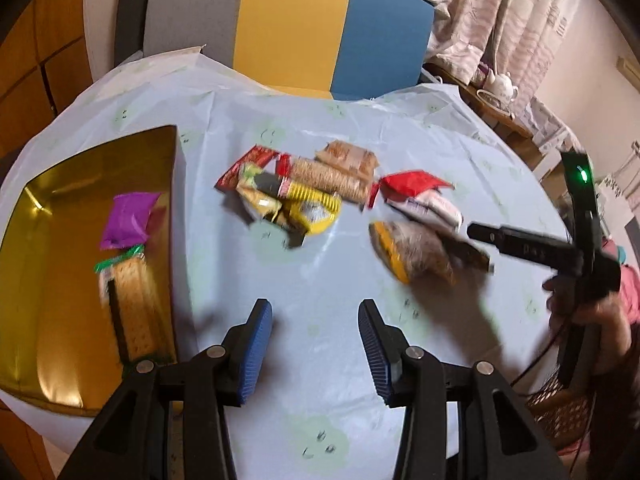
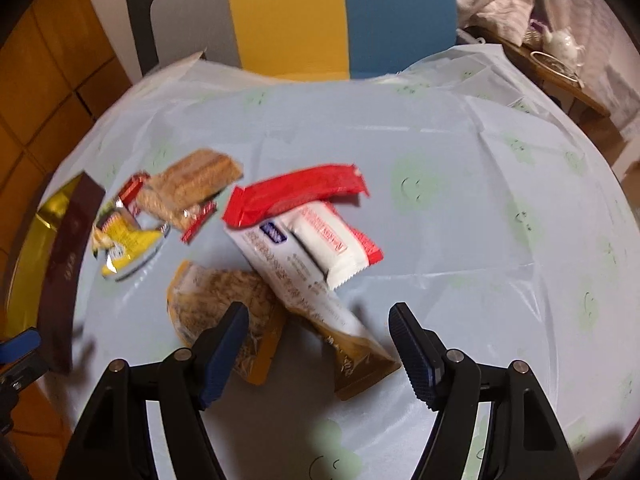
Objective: Organize snacks
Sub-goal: 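Grasp the yellow printed snack bag with the left gripper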
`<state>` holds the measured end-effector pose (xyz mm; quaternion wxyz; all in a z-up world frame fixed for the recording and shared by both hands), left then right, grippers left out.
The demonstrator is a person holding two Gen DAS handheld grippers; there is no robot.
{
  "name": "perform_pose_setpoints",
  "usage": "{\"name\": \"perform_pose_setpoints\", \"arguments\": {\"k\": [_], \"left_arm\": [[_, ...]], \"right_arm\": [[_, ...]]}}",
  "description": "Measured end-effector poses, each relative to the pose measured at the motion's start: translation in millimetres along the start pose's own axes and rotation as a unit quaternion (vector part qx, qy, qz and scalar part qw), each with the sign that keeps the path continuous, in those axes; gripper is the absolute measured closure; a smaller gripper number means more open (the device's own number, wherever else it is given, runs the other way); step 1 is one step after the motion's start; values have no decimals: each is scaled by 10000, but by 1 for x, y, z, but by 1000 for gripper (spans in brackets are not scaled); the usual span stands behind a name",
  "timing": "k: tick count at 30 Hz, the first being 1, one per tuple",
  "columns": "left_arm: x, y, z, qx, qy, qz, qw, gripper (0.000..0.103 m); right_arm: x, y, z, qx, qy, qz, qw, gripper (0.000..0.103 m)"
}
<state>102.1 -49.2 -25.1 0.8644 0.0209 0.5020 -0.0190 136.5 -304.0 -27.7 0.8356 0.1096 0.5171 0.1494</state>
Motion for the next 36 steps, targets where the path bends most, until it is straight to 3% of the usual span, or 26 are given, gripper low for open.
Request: {"name": "perform_pose_setpoints", "arguments": {"k": [8,11,14,17,21,25,28,32,34,36], "left_arm": [[26,-2,50,-803,367,-254,9958,57],[46,-6,64,-955,519,-47,9941,57],[70,-2,76,-1435,836,70,9861,56],[89,-1,86,-1629,900,338,9819,43],[107,-1,93,-1809,986,622,9766,41],[118,-8,99,-1645,910,923,9778,41],[124,-17,96,-1214,834,1210,9817,42],[122,-25,86,-751,640,1421,9849,49],[119,-29,81,-523,517,1476,9863,58],[116,-35,76,-263,510,1371,9889,75]], "right_arm": [[-8,-1,4,91,-133,146,9998,27],[-12,0,4,134,-193,162,9996,26],[-16,-2,5,199,-254,230,9992,25],[-18,-2,6,224,-314,276,9989,23],[-18,-1,7,222,-314,338,9987,23],[-19,2,7,173,-334,375,9986,23],[-19,3,7,162,-330,424,9984,23],[-21,6,8,98,-380,411,9984,23],[-21,5,8,111,-368,394,9985,23],[-21,5,7,110,-383,374,9985,23]]}}
Point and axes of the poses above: each gripper's, at about its wrist camera, not at the fingertips, and x roughly the way its jaws point, y to its left, z to its top, the point moved 1 cm from there along x, roughly the way its jaws point, and after that the axes turned 15 degrees about z, right-handed, at the moved point
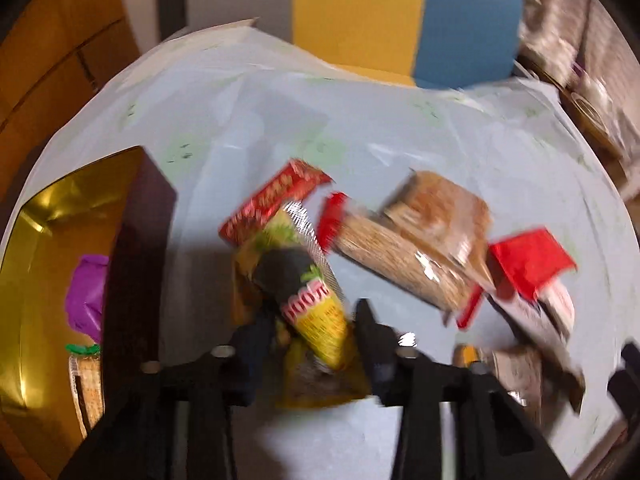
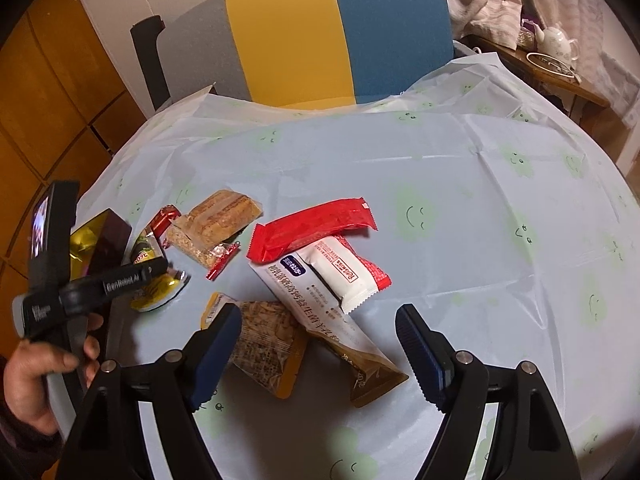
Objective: Organize snacks
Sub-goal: 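Grasp the yellow printed snack bag with the left gripper, then grasp the red wrapped candy with the right gripper while the left gripper holds the yellow bag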
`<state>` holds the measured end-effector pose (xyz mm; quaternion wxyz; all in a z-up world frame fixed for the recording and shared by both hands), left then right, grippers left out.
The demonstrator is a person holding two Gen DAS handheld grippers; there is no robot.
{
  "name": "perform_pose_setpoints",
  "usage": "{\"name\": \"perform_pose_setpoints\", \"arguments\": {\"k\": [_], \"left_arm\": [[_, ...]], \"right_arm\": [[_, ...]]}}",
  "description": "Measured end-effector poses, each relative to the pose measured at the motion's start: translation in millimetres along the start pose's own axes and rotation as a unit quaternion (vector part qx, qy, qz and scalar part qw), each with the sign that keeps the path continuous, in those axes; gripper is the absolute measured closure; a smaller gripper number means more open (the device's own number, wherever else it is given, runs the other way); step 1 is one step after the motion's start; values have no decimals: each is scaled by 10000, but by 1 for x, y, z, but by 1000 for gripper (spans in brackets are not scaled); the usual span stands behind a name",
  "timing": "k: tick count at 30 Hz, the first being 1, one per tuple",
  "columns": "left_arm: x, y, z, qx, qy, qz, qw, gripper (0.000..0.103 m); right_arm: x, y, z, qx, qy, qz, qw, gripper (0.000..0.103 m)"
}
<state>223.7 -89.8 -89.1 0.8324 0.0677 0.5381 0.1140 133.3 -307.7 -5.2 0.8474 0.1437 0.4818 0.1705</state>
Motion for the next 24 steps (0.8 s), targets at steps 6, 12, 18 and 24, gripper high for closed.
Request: {"name": "perform_pose_setpoints", "arguments": {"k": [6,12,18,24], "left_arm": [[-14,-2,-30,609,-306,-271,9973,76],[-37,4,-82,1417,-748,-501,9858,76],[-57,15,-128,1786,-1084,-601,9761,76],[-63,26,-142,1692,-1230,-698,9754,76]], "right_arm": [[0,-1,-2,-38,22,-87,10000,23],[3,5,-3,-261,61,-82,9996,23],[7,22,-7,-637,108,185,9977,23],[17,35,-15,-904,325,395,9946,23]]}}
Point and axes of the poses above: each gripper's, at about its wrist camera, not at the fingertips, and x roughly the way its jaws point, y to its left, z to its top, the point moved 1 cm from there along x, roughly the way its jaws point, and after that the axes turned 15 degrees about z, right-handed, at the moved point
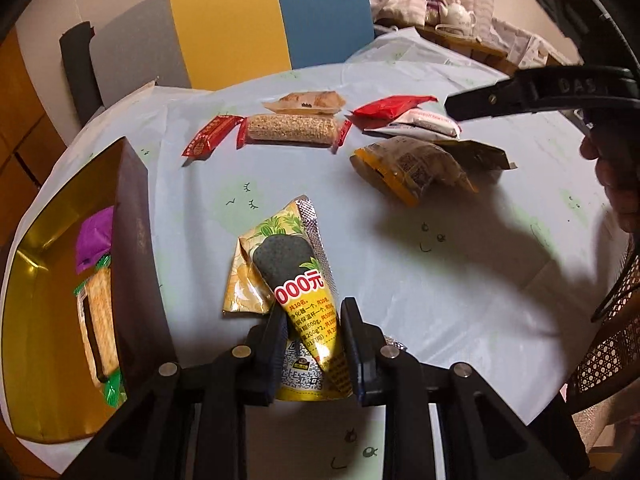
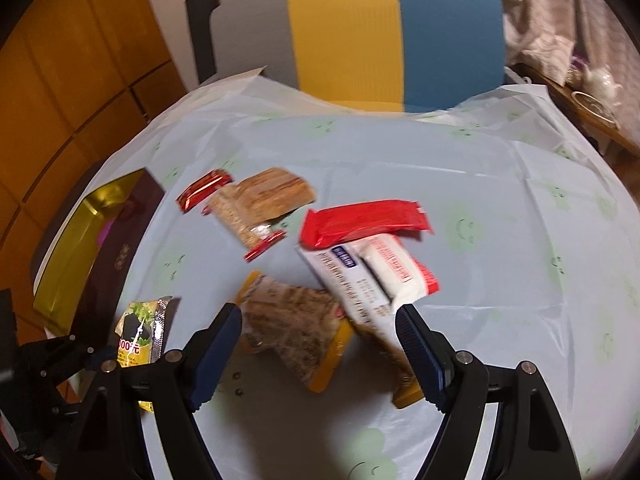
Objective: Organize snacks
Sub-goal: 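Grasp the red wrapped candy with the right gripper while the left gripper holds the yellow bag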
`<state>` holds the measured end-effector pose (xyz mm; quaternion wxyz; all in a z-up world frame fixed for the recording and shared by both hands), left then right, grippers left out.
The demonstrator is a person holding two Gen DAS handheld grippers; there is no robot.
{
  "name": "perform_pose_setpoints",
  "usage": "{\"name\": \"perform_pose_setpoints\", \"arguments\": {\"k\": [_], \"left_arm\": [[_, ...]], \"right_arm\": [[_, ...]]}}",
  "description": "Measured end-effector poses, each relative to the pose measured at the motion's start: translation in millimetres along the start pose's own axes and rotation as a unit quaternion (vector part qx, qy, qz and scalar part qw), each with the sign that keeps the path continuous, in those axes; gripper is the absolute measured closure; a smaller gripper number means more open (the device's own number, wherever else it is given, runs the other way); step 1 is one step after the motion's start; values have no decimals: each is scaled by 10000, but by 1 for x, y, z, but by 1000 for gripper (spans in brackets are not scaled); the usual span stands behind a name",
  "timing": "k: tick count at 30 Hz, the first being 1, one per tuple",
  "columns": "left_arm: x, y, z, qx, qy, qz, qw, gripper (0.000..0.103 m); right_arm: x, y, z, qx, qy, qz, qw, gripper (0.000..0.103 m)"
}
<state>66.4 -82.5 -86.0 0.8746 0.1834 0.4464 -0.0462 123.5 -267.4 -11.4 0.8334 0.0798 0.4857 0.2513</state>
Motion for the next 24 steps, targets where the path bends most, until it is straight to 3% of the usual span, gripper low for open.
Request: {"name": "perform_pose_setpoints", "arguments": {"k": [6,11,17,24], "left_arm": [[-10,1,-16,-64,-283,-44,9996,77],[-10,8,-23,-223,-400,-235,9987,77],[-13,14,-30,-258,-578,-470,9969,77],[-16,20,-39,-362,-776,-697,9939,77]], "right_arm": [[6,10,-3,-120,97,184,9997,24],[13,31,7,-24,164,797,9967,27],[51,70,48,128,180,1334,9908,37],[127,113,107,86,638,1282,9897,42]]}}
Point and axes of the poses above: each gripper's, at about its wrist camera, not at the fingertips, and x roughly the way its jaws point, y to its left, z to its top, the point moved 1 cm from there along x, roughly the way its jaws point, and after that the axes turned 15 degrees about z, right-handed, at the moved point
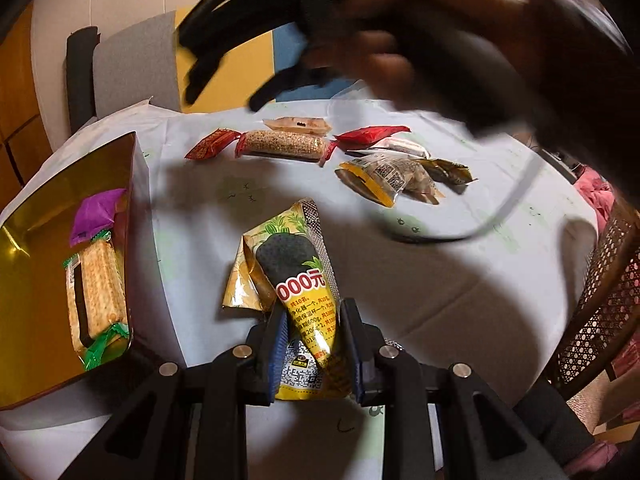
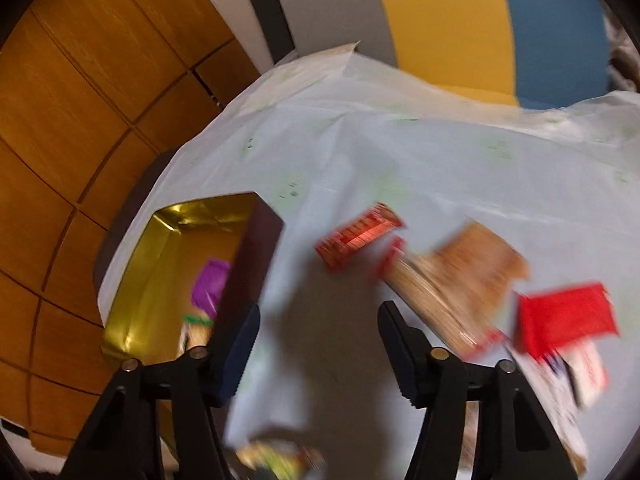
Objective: Organize snacks
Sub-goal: 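Grasp the red wrapped candy with the right gripper while the left gripper holds the yellow bag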
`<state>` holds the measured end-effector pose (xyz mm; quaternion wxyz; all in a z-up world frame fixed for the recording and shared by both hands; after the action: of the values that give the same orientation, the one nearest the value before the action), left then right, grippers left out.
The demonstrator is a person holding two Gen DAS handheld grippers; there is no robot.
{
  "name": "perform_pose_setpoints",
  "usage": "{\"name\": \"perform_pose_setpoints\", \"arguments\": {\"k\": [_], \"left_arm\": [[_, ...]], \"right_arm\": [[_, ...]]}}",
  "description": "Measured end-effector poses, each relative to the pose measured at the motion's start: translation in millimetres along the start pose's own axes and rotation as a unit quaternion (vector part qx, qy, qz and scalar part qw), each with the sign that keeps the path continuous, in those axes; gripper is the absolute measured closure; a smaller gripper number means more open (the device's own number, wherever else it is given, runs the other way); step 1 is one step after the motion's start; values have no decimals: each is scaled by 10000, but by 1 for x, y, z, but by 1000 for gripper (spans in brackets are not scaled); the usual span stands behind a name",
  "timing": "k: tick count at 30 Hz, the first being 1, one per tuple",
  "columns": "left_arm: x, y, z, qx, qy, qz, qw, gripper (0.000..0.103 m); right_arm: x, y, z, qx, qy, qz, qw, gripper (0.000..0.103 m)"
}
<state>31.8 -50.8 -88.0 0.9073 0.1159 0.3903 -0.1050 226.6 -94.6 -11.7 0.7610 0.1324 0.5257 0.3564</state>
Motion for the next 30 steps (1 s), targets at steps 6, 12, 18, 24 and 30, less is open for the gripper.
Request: {"name": "perform_pose_setpoints", "arguments": {"k": [6,12,18,24,30], "left_arm": [[-2,4,-2,-134,-41,-152,9998,77],[-1,8,-2,-235,-7,-307,9993,77],[-3,8,-3,-204,-10,-243,9995,77],[-3,7,-3,-237,-4,-191,9995,77],[-4,7,-3,-292,44,-130,9995,77]], "right_arm": [[54,-25,34,723,327,-531,9954,42],[80,-46,46,1046,358,-912,9897,42],[88,-30,43,105,693,-1053,9920,79],[64,-9,-12,-872,1399,-671,9840,79],[22,-15,-85,-1060,1800,-490,9767,80]]}}
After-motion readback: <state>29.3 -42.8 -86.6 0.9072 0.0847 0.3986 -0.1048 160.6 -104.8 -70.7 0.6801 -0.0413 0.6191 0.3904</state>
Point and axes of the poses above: each gripper's, at about its wrist camera, not at the fingertips, and x roughly the way its jaws point, y to its left, z to its top, the point moved 1 cm from there along x, roughly the way its jaws point, and after that the axes turned 15 degrees about z, right-handed, at the moved point
